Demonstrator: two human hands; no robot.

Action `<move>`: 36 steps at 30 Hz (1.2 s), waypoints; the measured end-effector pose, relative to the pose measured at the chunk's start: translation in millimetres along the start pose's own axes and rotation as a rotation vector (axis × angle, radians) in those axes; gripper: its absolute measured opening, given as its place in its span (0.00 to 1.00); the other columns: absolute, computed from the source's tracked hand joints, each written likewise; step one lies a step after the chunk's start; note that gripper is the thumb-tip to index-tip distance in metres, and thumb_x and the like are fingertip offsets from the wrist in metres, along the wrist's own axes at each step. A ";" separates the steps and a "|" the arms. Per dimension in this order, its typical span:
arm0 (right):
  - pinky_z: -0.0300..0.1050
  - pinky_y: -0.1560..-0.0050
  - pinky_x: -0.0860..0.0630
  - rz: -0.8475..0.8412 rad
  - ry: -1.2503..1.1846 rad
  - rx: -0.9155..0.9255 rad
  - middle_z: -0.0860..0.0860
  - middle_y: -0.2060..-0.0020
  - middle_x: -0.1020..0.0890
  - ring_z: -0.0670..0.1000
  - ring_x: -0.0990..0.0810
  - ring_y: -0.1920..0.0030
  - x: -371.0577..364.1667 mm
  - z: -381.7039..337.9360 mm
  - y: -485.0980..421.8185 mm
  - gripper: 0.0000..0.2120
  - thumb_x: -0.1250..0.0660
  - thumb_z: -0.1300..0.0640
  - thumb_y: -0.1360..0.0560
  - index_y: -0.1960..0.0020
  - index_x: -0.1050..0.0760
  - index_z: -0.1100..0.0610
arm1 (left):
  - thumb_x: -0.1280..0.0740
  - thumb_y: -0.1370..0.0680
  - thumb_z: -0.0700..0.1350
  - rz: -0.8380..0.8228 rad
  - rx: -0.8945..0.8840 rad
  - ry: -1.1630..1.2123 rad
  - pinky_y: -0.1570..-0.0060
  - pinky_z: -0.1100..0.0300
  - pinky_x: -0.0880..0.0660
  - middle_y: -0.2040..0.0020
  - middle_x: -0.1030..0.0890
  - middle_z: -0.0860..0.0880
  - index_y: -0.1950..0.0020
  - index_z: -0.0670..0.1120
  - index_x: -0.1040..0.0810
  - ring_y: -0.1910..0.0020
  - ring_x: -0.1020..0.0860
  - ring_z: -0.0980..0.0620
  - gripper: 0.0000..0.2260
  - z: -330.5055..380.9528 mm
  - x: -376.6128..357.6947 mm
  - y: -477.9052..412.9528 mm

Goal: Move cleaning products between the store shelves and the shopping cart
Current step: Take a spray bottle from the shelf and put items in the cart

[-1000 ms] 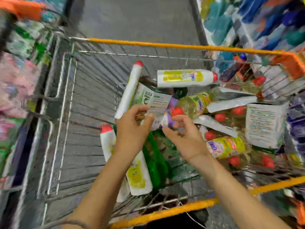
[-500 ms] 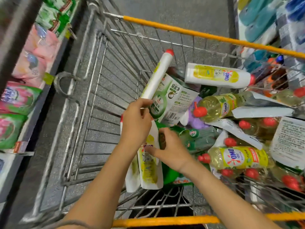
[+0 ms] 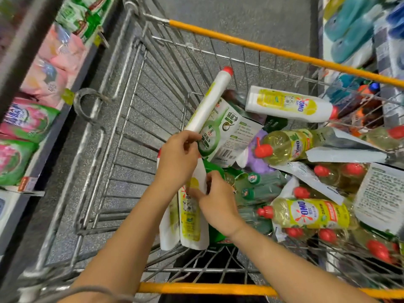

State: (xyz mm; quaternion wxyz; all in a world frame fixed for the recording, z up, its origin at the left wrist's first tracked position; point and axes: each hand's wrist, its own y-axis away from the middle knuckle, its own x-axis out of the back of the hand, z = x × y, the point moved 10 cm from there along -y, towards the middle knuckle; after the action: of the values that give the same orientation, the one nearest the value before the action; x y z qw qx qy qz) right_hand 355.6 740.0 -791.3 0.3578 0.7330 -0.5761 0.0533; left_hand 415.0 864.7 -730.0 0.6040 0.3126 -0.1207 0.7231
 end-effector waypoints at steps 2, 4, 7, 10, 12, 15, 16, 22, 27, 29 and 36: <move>0.42 0.68 0.34 0.005 -0.070 -0.010 0.48 0.62 0.26 0.51 0.27 0.61 4.0 2.0 0.4 0.18 0.26 0.47 0.28 0.54 0.31 0.57 | 0.36 0.21 0.39 -0.006 -0.024 0.019 0.64 0.77 0.32 0.50 0.19 0.47 0.47 0.48 0.20 0.58 0.22 0.56 0.08 2.7 3.4 1.7; 0.46 0.61 0.25 0.005 -0.178 -0.011 0.51 0.59 0.20 0.52 0.22 0.59 8.4 3.5 -1.0 0.18 0.24 0.48 0.30 0.51 0.27 0.58 | 0.35 0.21 0.41 0.005 -0.049 0.014 0.58 0.71 0.28 0.48 0.20 0.48 0.45 0.48 0.21 0.54 0.22 0.53 0.07 3.7 6.5 5.9; 0.58 0.52 0.20 0.016 -0.347 0.028 0.51 0.57 0.17 0.53 0.17 0.56 26.8 -7.2 0.0 0.18 0.23 0.48 0.33 0.50 0.23 0.56 | 0.34 0.21 0.47 -0.002 0.002 0.093 0.55 0.64 0.24 0.46 0.21 0.49 0.39 0.46 0.25 0.53 0.22 0.55 0.12 0.6 9.5 15.7; 0.56 0.49 0.19 0.037 -0.468 0.091 0.52 0.54 0.15 0.54 0.16 0.53 55.3 -23.6 2.5 0.17 0.23 0.53 0.31 0.46 0.22 0.57 | 0.37 0.20 0.49 -0.197 0.123 0.346 0.62 0.73 0.27 0.50 0.21 0.54 0.38 0.47 0.29 0.60 0.22 0.64 0.12 3.5 -6.7 30.6; 0.50 0.51 0.19 0.045 -0.583 0.111 0.55 0.54 0.15 0.53 0.16 0.54 75.1 -33.5 4.9 0.13 0.25 0.61 0.29 0.46 0.21 0.61 | 0.38 0.21 0.49 -0.338 0.118 0.456 0.58 0.68 0.24 0.51 0.18 0.51 0.42 0.45 0.26 0.56 0.20 0.60 0.11 11.0 -19.1 41.1; 0.40 0.60 0.20 0.043 -0.778 0.096 0.56 0.57 0.16 0.48 0.16 0.61 94.3 -44.6 11.0 0.10 0.28 0.66 0.28 0.47 0.22 0.65 | 0.36 0.25 0.51 -0.440 0.145 0.560 0.52 0.56 0.21 0.46 0.18 0.43 0.39 0.43 0.25 0.51 0.19 0.51 0.19 16.1 -30.1 51.4; 0.40 0.60 0.20 0.055 -0.799 0.096 0.57 0.56 0.15 0.48 0.16 0.61 99.2 -47.2 13.4 0.10 0.29 0.66 0.28 0.47 0.22 0.65 | 0.36 0.25 0.50 -0.431 0.147 0.581 0.55 0.56 0.21 0.46 0.18 0.43 0.39 0.42 0.24 0.52 0.19 0.51 0.18 19.2 -29.3 52.3; 0.36 0.58 0.21 0.126 -0.792 0.178 0.49 0.56 0.14 0.43 0.17 0.57 130.6 -62.9 43.6 0.06 0.33 0.61 0.23 0.47 0.20 0.57 | 0.31 0.23 0.46 -0.315 0.038 0.610 0.54 0.50 0.21 0.49 0.17 0.44 0.46 0.45 0.20 0.56 0.18 0.49 0.08 66.8 -12.2 57.7; 0.35 0.57 0.22 0.225 -0.780 0.294 0.46 0.56 0.14 0.42 0.16 0.55 167.8 -80.9 88.0 0.09 0.37 0.56 0.23 0.45 0.22 0.54 | 0.29 0.26 0.49 -0.366 -0.045 0.654 0.49 0.48 0.21 0.48 0.16 0.43 0.46 0.44 0.20 0.48 0.19 0.45 0.13 126.7 -8.4 76.8; 0.36 0.59 0.23 0.311 -0.775 0.322 0.46 0.56 0.14 0.43 0.17 0.56 189.8 -83.9 108.8 0.11 0.36 0.53 0.26 0.45 0.22 0.54 | 0.32 0.22 0.45 -0.432 -0.080 0.661 0.53 0.52 0.21 0.48 0.16 0.43 0.46 0.44 0.21 0.50 0.18 0.47 0.07 152.3 -11.7 88.9; 0.52 0.54 0.21 0.604 -0.756 0.336 0.52 0.55 0.15 0.50 0.18 0.56 265.1 -74.1 200.7 0.11 0.34 0.51 0.25 0.46 0.21 0.55 | 0.34 0.21 0.44 -0.667 -0.253 0.623 0.60 0.60 0.24 0.49 0.17 0.43 0.50 0.46 0.21 0.54 0.20 0.50 0.03 249.2 -31.3 153.2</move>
State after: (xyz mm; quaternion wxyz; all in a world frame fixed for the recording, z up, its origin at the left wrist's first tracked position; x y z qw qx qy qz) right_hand 290.8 553.6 -513.6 -0.0296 0.5494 -0.8347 -0.0228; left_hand 348.3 665.2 -524.4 0.8440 0.0264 0.0861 0.5287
